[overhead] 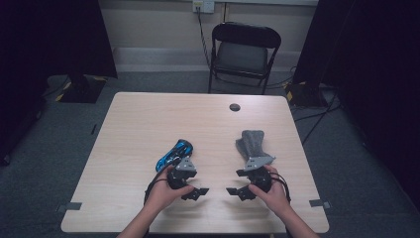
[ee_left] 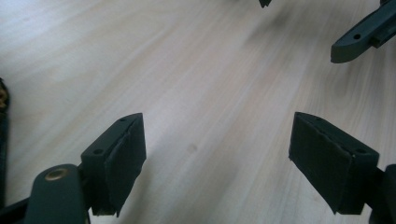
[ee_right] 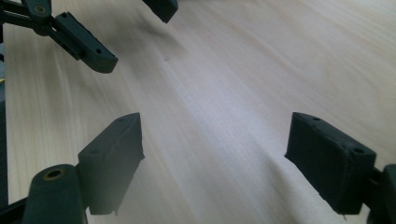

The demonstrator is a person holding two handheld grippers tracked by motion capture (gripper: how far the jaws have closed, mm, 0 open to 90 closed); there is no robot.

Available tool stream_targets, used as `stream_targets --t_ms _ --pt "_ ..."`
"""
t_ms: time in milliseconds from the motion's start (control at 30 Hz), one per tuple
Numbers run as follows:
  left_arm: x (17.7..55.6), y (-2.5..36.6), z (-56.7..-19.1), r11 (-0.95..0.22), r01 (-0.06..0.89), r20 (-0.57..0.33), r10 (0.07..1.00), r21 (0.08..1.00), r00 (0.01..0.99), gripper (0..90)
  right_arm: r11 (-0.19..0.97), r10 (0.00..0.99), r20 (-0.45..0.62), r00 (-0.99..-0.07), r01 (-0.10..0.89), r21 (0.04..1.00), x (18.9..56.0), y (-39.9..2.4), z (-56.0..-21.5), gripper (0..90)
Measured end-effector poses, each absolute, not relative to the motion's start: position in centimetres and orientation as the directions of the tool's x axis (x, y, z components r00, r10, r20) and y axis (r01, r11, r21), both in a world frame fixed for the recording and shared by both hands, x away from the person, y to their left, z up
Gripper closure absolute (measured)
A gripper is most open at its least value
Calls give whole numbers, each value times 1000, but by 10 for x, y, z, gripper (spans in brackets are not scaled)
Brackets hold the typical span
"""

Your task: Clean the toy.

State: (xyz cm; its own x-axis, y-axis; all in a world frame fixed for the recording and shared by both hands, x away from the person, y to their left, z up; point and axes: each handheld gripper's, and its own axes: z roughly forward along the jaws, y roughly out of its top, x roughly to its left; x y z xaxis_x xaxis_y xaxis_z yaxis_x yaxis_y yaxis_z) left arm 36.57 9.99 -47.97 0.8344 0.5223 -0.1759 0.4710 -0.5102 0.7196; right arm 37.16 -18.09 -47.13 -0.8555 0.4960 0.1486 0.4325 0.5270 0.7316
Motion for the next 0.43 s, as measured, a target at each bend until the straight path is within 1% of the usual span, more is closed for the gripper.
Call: stream_targets --t_ms 267,433 --pt "358 97 -490 -548 453 -149 510 703 847 184 555 476 152 -866 430 712 362 -180 -487 194" --pt "354 95 -493 -570 428 -121 496 702 860 180 578 459 135 -878 411 705 358 -178 -492 198"
